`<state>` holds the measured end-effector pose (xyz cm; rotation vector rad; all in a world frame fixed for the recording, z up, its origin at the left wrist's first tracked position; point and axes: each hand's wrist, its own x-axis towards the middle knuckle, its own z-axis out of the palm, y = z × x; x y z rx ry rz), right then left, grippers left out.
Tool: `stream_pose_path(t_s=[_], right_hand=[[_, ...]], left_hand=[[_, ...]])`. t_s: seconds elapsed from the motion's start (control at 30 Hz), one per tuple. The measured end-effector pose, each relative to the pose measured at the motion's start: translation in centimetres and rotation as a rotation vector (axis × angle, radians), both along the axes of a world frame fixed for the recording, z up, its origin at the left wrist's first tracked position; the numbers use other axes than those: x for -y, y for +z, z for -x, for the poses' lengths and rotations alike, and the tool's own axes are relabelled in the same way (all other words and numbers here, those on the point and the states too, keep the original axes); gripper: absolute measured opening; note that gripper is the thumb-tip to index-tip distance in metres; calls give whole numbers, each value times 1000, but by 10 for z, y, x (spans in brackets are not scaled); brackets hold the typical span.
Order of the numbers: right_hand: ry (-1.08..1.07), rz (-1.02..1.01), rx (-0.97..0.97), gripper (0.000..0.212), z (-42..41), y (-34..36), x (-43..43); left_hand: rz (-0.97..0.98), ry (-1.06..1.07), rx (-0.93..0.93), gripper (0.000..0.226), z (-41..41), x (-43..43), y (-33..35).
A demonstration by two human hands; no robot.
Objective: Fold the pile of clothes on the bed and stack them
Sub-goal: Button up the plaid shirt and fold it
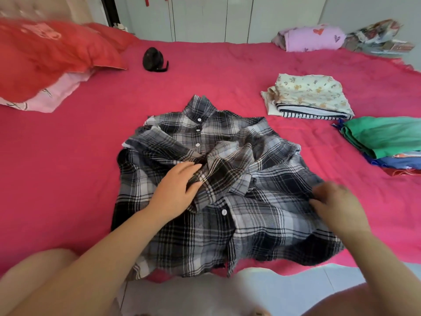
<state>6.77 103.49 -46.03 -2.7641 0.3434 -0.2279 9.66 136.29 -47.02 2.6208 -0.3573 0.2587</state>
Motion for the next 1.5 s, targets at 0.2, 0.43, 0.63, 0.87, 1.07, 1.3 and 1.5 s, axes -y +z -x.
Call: stream_pose_path(t_s=[0.2, 0.43, 0.63, 0.87, 1.07, 1.3, 1.5], right_hand=[[479, 107, -50, 54, -4, -11, -55], [433, 7, 26, 41, -22, 0, -63], [553, -68, 160, 57, -51, 19, -93], [651, 370, -191, 32, -88, 17, -122], [679, 204, 46, 20, -119, 35, -180], [771, 59, -107, 44, -178, 18, -274], [673, -136, -117, 55, -218, -7, -328]], left_hand=[[-347, -72, -233, 73, 10, -26, -21], [-246, -102, -82, 57, 3, -41, -5], [-147, 136, -78, 58, -31, -53, 13], [-75, 357, -144, 59, -56, -96, 0], [95, 466, -42, 59, -64, -111, -6], [30, 586, 29, 61, -82, -117, -8], [8, 675, 35, 48, -93, -121, -11]])
